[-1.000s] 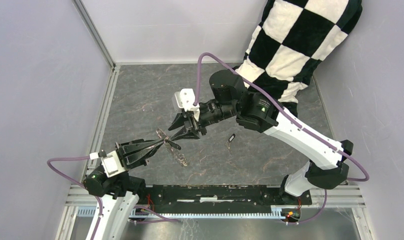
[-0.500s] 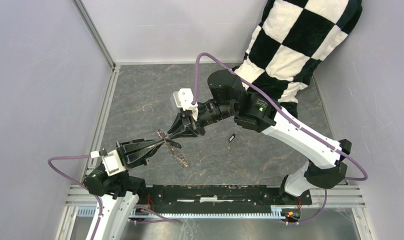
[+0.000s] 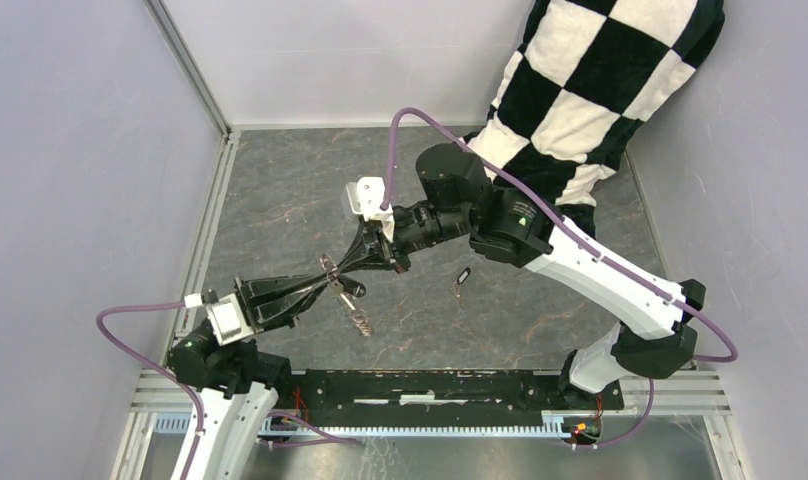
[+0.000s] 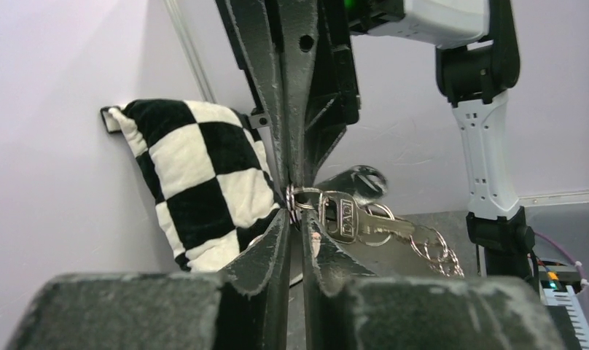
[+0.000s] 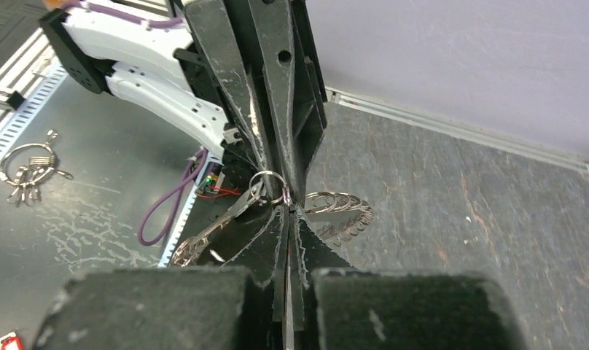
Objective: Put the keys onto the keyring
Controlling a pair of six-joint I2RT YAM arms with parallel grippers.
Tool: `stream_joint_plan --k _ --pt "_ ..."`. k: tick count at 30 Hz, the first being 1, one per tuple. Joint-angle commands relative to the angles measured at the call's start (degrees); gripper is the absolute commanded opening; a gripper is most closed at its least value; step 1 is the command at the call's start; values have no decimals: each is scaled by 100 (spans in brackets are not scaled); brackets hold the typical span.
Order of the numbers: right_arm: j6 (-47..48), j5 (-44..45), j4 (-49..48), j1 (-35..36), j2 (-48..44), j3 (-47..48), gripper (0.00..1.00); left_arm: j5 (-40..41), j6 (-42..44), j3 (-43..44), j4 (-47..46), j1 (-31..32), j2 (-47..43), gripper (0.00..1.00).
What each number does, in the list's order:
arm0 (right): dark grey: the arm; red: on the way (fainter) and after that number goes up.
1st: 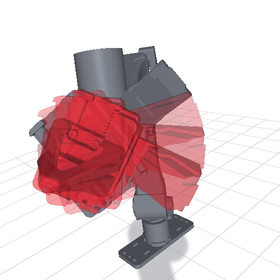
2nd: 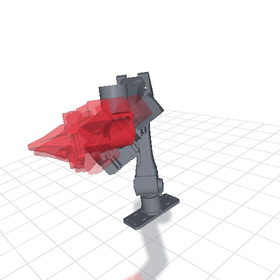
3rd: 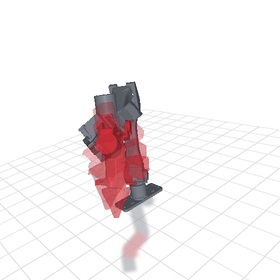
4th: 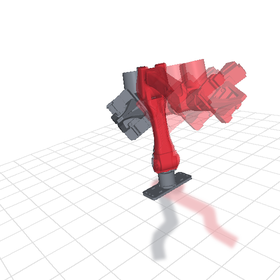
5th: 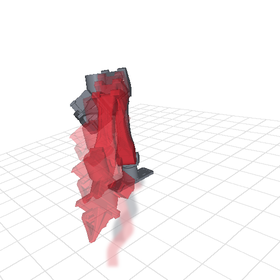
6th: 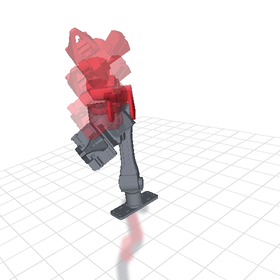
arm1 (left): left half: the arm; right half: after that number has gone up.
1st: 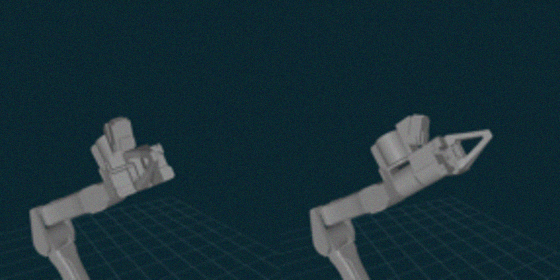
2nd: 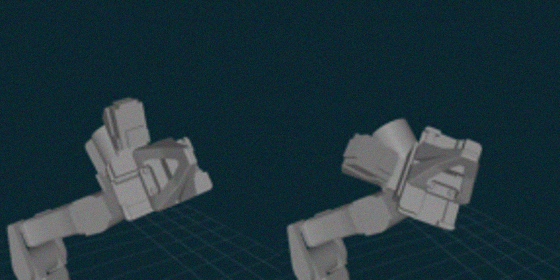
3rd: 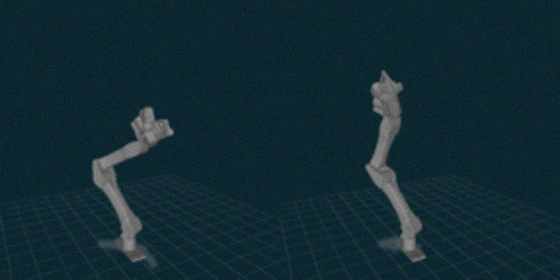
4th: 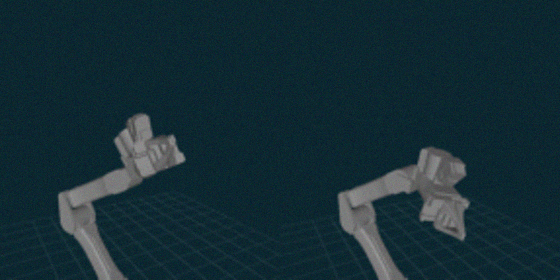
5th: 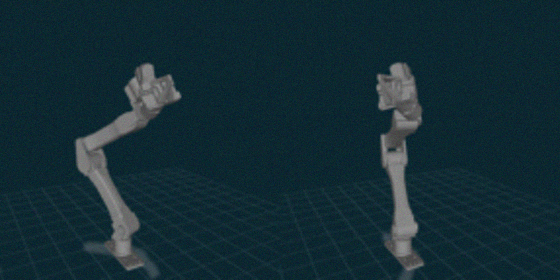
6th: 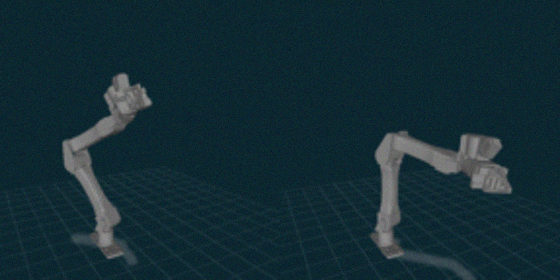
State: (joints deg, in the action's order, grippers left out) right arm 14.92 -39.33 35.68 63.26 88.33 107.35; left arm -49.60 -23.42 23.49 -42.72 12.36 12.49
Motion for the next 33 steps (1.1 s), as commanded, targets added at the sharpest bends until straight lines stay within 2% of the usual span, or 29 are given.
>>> stream_joint_plan --k 1,7,11,14,18,21,33 --pt "-159 806 -363 17 -392 -312 0 296 720 475 842 3 65 20" --pt "-217 1540 -73 12 -684 -420 0 1025 1505 821 2126 3 -76 45" --pt "-262 1859 145 19 -769 -505 0 1199 1933 1088 2631 3 -50 51" --pt "-330 2130 277 18 -710 -476 0 629 1763 1233 2682 3 81 54" --pt "-393 2309 372 62 -601 -395 0 -287 825 1393 2596 3 652 60" --pt "-393 2630 563 134 -444 -238 0 -579 296 1466 2490 3 1065 71" --pt "-783 4021 1172 556 264 659 0 -464 622 1185 2032 12 1440 88"
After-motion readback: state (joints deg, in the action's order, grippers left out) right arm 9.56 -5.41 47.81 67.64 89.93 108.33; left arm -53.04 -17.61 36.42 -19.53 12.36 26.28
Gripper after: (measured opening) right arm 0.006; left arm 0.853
